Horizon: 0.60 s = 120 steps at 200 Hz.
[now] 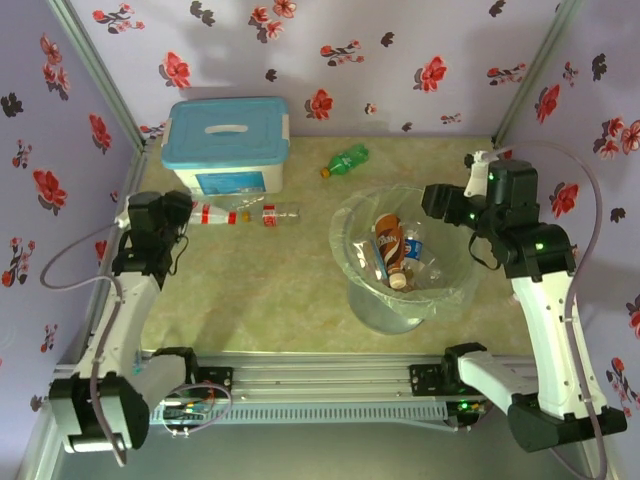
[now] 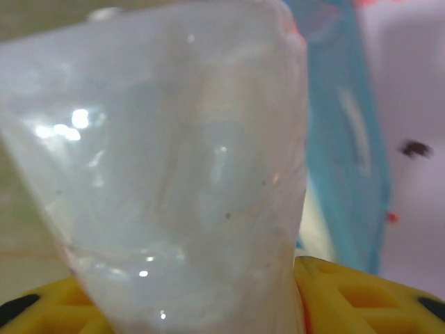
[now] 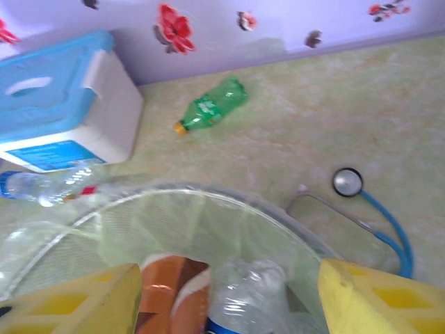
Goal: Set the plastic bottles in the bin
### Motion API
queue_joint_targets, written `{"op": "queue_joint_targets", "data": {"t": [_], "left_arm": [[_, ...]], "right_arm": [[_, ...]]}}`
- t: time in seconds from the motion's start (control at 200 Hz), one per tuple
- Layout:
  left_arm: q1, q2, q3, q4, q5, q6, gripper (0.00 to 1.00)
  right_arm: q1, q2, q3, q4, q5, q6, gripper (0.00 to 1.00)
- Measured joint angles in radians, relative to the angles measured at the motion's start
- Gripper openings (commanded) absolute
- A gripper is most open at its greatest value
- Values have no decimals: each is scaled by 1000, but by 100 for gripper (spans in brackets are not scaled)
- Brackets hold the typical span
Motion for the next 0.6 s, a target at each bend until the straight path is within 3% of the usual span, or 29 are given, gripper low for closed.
{"op": "queue_joint_targets", "data": {"t": [0.11, 0.31, 0.6], "left_arm": [[-99, -5, 129, 11, 42, 113, 42], [-188, 61, 333, 33, 290, 370, 41], [-305, 135, 360, -2, 515, 794, 44]], "right_arm": [[0, 37, 42, 27, -110, 20, 68], [18, 130, 98, 143, -320, 95, 68], [237, 260, 174, 360, -428, 209, 75]]}}
